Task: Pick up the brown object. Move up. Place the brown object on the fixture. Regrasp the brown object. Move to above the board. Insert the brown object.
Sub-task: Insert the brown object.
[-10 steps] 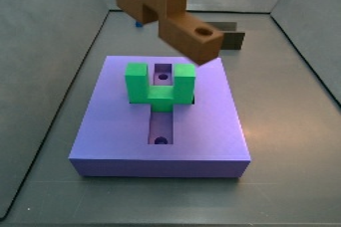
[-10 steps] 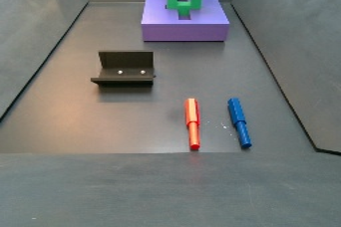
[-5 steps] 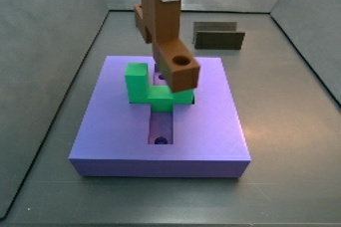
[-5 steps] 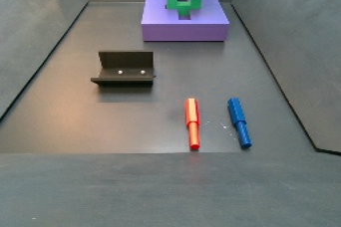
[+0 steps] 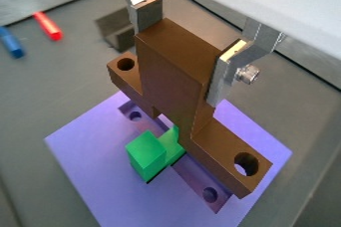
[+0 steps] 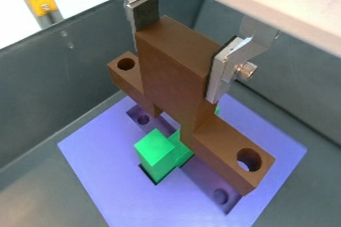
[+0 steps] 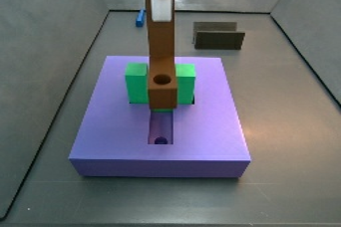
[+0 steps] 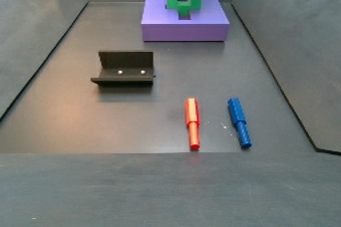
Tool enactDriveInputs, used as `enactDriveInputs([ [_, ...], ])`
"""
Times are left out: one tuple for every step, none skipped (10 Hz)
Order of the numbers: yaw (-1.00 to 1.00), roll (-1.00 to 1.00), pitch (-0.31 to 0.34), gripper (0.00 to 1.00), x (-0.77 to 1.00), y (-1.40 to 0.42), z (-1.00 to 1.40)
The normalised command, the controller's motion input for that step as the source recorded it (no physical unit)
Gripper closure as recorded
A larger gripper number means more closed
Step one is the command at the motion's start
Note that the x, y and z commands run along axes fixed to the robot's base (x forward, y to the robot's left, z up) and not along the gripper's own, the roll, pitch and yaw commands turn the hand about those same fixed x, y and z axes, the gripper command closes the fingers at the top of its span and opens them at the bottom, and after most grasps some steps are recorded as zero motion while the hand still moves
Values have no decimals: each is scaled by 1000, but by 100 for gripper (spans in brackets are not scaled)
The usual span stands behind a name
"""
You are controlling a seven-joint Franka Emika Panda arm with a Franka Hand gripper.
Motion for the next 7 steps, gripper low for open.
enactDriveInputs([
  [-406, -16, 0, 100, 20, 0, -166],
  [-229, 0, 0, 100, 0, 0, -151],
  [-94, 0, 0, 100, 0, 0, -183],
  [0, 0, -43, 100, -89, 0, -206],
  [14, 0, -51, 100, 0, -46, -280],
  [134, 0, -54, 100, 77, -69, -329],
  [243, 50, -76, 100, 0, -9, -257],
])
